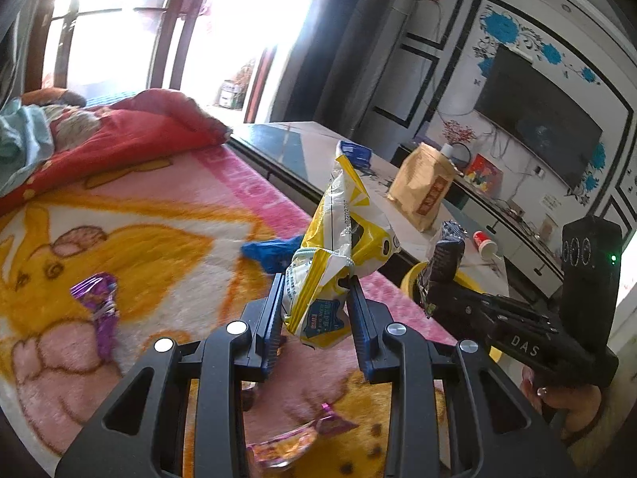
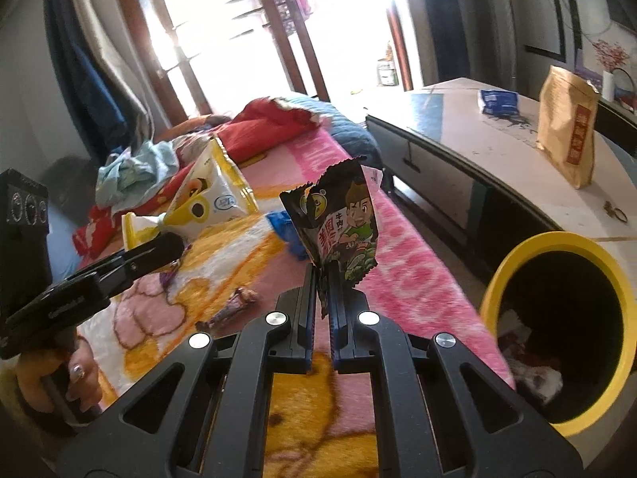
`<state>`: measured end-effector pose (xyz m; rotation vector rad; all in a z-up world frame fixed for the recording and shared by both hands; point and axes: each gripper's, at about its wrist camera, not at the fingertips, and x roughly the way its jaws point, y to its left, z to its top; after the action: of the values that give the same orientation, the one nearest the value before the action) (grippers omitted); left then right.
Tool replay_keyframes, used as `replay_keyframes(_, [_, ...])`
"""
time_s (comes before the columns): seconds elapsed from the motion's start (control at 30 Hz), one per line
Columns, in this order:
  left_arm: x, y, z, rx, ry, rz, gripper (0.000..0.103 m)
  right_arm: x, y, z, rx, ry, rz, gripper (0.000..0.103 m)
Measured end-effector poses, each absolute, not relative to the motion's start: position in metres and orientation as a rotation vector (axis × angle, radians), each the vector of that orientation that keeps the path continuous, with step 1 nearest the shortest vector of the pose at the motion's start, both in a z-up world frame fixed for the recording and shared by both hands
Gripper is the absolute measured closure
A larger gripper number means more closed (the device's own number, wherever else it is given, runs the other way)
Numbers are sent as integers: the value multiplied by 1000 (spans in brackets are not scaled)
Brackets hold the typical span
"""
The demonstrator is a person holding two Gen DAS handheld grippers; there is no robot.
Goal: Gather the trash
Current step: 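Carry the yellow-white bag and green snack bag over the bin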
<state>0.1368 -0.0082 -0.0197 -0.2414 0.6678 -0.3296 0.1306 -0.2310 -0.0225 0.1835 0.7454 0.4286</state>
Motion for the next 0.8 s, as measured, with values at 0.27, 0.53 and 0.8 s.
replay_keyframes(0.27, [139,-43,-13,-185,663,-401,74,129,-269,-19,227,729,350,100])
replay_keyframes(0.53, [140,-75,-10,-144,660,-468,74,125,-304,-15,261,708,268,100])
replay_keyframes(0.8, [144,-103,-9,-106,661,-527,74,119,-336,-16,290,697,186,100])
